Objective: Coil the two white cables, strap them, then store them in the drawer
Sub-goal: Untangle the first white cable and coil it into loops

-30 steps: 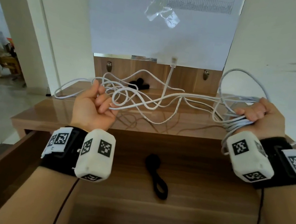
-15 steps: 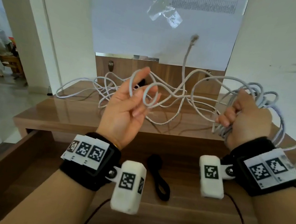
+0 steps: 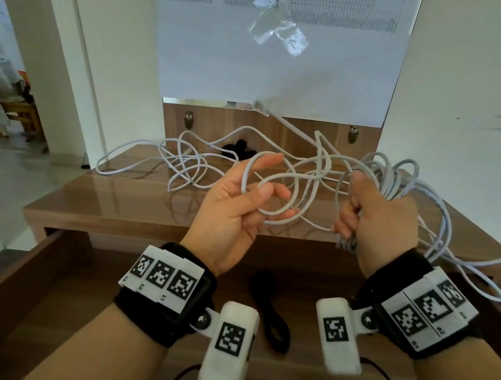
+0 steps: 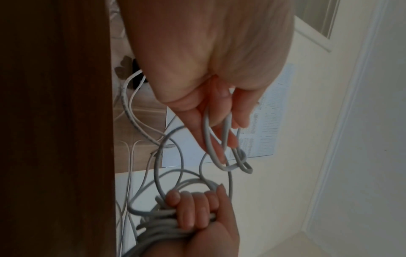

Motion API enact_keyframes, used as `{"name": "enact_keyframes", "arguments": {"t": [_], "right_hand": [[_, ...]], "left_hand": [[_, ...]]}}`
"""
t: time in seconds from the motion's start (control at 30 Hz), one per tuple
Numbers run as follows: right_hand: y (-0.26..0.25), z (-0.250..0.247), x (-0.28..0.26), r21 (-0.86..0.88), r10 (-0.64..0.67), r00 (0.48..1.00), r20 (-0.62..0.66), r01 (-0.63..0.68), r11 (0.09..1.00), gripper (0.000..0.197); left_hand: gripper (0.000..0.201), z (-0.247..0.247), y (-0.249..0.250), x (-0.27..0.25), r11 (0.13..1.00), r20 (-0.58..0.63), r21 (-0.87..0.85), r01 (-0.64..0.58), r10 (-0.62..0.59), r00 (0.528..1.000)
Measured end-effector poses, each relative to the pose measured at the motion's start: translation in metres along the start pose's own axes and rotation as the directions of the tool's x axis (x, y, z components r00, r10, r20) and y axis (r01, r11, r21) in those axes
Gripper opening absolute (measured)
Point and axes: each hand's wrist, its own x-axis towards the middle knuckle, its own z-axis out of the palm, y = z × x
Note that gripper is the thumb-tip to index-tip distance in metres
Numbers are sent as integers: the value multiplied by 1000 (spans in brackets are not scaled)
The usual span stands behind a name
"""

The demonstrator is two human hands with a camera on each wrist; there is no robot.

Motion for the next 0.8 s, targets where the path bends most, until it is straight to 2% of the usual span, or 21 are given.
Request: {"name": "enact_keyframes", "arguments": {"t": [0.17, 0.27, 0.33, 0.4, 0.5, 0.57, 0.63, 0.73, 0.77, 0.8], "right_hand": [[4, 8, -8, 79, -47, 987, 152, 35, 996, 42], [6, 9, -8, 154, -54, 962, 269, 13, 988, 47], [7, 10, -8, 182, -68, 937, 342, 5, 983, 40], [5, 11, -9, 149, -91, 924, 372, 37, 988, 26], [6, 13, -9, 34, -108, 918, 380, 103, 994, 23], [6, 15, -10, -53, -82, 933, 349, 107, 993, 24], [6, 14, -9, -98, -82, 955, 287, 114, 989, 23], [6, 12, -10, -189, -88, 967, 238, 135, 973, 29], [6, 11, -10, -232, -96, 967, 237, 153, 961, 32], [7, 11, -10, -277, -104, 965, 240, 171, 946, 33]], "left_hand": [[38, 3, -3, -1, 999, -2, -16, 44, -44, 999], [40, 1, -7, -1, 999, 12, -11, 49, -49, 999], [42, 1, -9, -2, 998, 24, 23, 53, -54, 998], [45, 4, -11, -1, 994, -27, 87, 59, -57, 998], [53, 7, -15, -2, 978, -182, 205, 44, -6, 983], [58, 10, -14, -3, 967, -274, 253, 9, 63, 960], [54, 10, -8, -3, 960, -361, 272, -61, 160, 919], [26, 3, 0, 0, 893, -447, 418, -169, 364, 817], [32, 0, 2, 0, 842, -435, 513, -168, 423, 795], [46, -2, 3, 0, 791, -424, 594, -144, 461, 780]]}}
